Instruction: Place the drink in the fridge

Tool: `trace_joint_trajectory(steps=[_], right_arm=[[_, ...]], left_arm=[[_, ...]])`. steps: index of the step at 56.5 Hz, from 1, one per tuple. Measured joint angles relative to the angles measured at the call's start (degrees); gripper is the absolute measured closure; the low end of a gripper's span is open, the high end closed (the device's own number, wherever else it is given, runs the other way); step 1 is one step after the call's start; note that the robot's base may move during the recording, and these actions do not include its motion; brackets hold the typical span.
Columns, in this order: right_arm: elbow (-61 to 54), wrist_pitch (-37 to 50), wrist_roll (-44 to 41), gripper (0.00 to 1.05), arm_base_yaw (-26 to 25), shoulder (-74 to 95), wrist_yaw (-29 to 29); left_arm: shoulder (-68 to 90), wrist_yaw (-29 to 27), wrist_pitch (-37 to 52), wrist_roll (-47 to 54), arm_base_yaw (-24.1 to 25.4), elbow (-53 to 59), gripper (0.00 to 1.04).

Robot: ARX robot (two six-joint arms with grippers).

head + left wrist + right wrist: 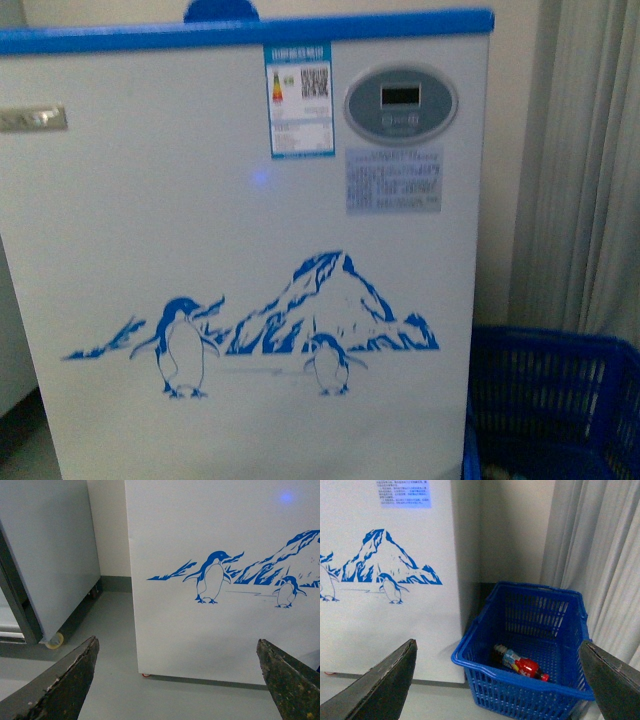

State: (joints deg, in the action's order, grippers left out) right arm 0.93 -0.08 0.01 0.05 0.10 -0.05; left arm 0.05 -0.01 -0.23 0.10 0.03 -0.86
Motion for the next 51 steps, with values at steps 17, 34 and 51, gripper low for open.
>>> trace_joint_trajectory(steps=[17, 34, 51], right_arm=[[0.0, 0.0, 0.0, 0.08, -0.02, 0.04, 0.0], [0.0, 0.0, 0.0, 0.08, -0.02, 0.02, 0.02], [0.0, 0.0, 0.0, 0.08, -0.02, 0.02, 0.0]], left_arm=[[0.0, 0.0, 0.0, 0.0, 0.0, 0.0, 0.08], [0.0, 0.0, 0.0, 0.02, 0.0, 0.0, 0.08], [0.0, 0.0, 0.0, 0.02, 0.0, 0.0, 0.08]])
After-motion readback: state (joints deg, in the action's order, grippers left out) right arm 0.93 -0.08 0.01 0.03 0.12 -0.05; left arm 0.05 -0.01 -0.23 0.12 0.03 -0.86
